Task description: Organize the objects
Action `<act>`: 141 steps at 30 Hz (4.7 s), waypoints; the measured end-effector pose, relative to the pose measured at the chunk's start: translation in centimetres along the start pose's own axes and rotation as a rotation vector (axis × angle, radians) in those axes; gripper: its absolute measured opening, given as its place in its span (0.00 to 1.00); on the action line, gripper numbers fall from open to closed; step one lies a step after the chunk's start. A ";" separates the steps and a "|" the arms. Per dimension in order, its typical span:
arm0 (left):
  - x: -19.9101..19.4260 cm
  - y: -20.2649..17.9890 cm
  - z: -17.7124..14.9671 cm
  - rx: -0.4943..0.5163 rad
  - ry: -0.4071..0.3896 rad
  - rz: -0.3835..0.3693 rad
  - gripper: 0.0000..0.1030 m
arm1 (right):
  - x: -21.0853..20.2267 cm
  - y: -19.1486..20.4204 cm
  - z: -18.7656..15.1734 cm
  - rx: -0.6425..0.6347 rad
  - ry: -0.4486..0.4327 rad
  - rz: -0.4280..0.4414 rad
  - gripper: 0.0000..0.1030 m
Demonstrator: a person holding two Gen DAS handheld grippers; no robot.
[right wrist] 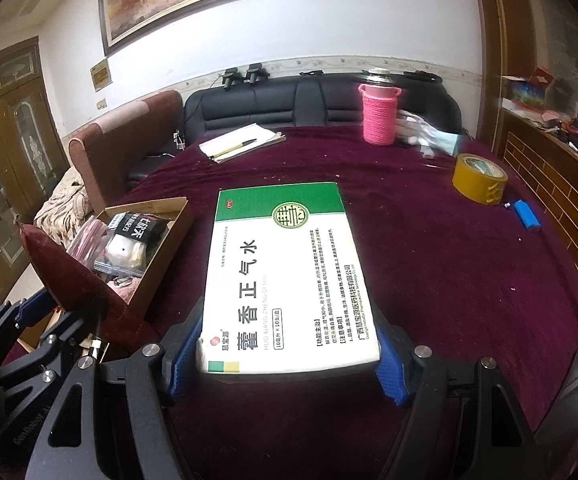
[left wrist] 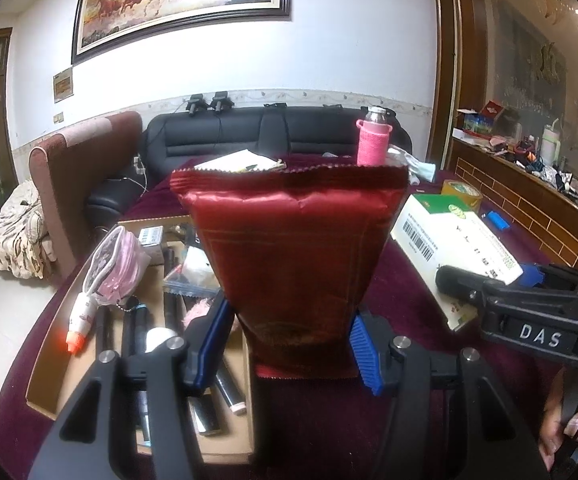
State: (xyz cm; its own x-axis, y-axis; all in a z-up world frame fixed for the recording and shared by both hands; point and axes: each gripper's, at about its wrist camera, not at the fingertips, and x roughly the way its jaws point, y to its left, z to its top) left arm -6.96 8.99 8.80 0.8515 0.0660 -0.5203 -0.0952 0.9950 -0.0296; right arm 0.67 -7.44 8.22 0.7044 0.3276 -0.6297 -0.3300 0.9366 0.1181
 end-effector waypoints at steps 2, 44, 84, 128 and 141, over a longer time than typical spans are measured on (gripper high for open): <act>0.1 0.3 0.1 -0.013 -0.001 -0.007 0.54 | 0.5 0.2 0.2 -0.008 0.006 0.005 0.75; -6.4 5.3 0.8 -0.116 -0.148 0.035 0.53 | -2.8 5.1 1.0 -0.105 -0.059 0.037 0.75; -0.2 17.9 -0.3 -0.309 0.043 0.155 0.53 | 8.9 18.7 -0.2 -0.267 0.176 0.234 0.76; -1.0 14.0 -0.8 -0.165 -0.066 0.363 0.82 | 5.9 15.1 -0.9 -0.329 0.084 0.349 0.95; -3.5 15.3 0.0 -0.262 -0.083 0.328 1.00 | 4.5 10.9 0.0 -0.204 0.026 0.460 0.95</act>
State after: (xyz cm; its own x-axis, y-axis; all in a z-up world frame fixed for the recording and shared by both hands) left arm -11.41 24.03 10.22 0.7918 0.3923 -0.4682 -0.4865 0.8685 -0.0950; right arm 0.28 4.20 6.71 0.4418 0.6952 -0.5671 -0.7205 0.6516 0.2374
